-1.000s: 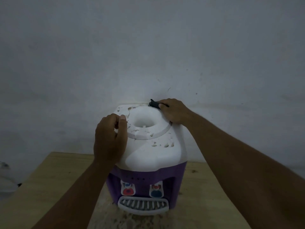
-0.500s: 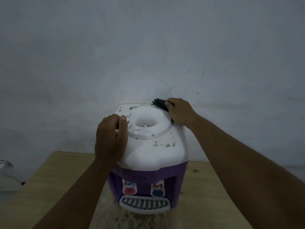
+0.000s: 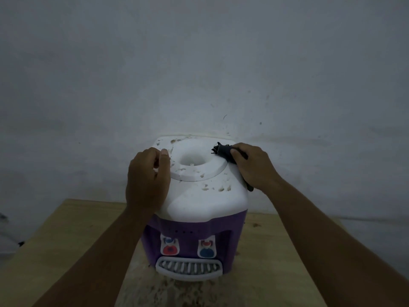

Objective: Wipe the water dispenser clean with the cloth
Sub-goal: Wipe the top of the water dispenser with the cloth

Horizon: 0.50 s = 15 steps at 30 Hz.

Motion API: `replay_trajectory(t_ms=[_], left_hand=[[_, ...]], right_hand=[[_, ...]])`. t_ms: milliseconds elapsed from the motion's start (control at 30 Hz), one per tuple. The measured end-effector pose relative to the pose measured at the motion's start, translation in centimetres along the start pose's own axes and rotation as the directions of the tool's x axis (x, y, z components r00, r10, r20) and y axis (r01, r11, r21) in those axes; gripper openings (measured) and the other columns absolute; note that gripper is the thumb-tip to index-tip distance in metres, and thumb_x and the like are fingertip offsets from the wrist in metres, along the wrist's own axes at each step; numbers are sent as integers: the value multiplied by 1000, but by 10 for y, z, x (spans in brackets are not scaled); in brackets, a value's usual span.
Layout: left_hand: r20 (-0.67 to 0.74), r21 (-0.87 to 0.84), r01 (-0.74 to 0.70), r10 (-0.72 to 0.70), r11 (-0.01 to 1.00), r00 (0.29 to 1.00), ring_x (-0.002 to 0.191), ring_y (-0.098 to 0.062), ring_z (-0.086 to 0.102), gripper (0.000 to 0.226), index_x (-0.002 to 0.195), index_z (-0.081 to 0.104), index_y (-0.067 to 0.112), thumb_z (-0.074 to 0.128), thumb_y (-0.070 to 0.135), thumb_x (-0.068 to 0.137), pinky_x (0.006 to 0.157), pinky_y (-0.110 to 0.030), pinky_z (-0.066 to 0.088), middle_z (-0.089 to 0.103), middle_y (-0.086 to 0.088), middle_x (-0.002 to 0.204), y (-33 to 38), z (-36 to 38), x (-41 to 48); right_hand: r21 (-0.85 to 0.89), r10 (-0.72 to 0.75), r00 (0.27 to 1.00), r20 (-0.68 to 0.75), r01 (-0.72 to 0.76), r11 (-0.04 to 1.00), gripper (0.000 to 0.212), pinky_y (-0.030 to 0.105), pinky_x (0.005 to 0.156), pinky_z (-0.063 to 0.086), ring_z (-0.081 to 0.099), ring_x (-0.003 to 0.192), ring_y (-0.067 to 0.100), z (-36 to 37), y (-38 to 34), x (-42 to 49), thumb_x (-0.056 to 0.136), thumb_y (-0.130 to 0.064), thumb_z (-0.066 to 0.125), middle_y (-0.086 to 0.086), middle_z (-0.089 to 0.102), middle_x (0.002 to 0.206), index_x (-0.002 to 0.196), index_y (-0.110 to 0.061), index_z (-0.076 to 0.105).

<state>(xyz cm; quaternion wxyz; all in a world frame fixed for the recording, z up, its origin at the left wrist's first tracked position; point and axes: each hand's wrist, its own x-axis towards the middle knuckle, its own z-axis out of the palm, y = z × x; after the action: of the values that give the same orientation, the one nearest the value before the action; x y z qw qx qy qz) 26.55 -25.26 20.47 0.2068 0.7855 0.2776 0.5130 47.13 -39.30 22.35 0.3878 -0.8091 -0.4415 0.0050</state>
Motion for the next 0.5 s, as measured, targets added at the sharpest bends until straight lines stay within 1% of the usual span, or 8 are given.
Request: replay_trajectory(t_ms=[100,233,333,500], left_hand=[[-1,3,6,-6,1000,1000,67,-22,51,45,71,55,6,36,38,95,63,-38,43,56,-7,66,1,0,-1],[4,4,-3,3,1000,1000,65,-22,50,44,70,53,6,37,38,96,61,-40,42,54,-6,65,-1,1,0],[6,12,-11,11,1000,1000,65,-23,49,43,69,51,7,36,37,96,60,-38,41,53,-6,64,-1,1,0],[12,29,-18,18,999,1000,64,-24,49,44,68,50,7,36,37,96,61,-44,42,51,-7,62,-2,0,1]], right_hand=[[-84,-4,1000,17,5,996,28,21,74,32,52,89,13,6,-2,24,102,-24,42,1,67,110,115,-17,66],[-130,0,995,96,13,991,31,26,80,38,58,101,23,11,-11,50,103,-25,39,5,67,111,117,-15,64],[-184,6,985,172,26,983,33,27,77,36,57,102,25,17,-19,63,103,-24,36,9,65,114,119,-14,63],[-188,42,973,227,2,982,36,27,83,38,57,107,27,15,-28,70,104,-25,35,11,63,121,125,-13,61]])
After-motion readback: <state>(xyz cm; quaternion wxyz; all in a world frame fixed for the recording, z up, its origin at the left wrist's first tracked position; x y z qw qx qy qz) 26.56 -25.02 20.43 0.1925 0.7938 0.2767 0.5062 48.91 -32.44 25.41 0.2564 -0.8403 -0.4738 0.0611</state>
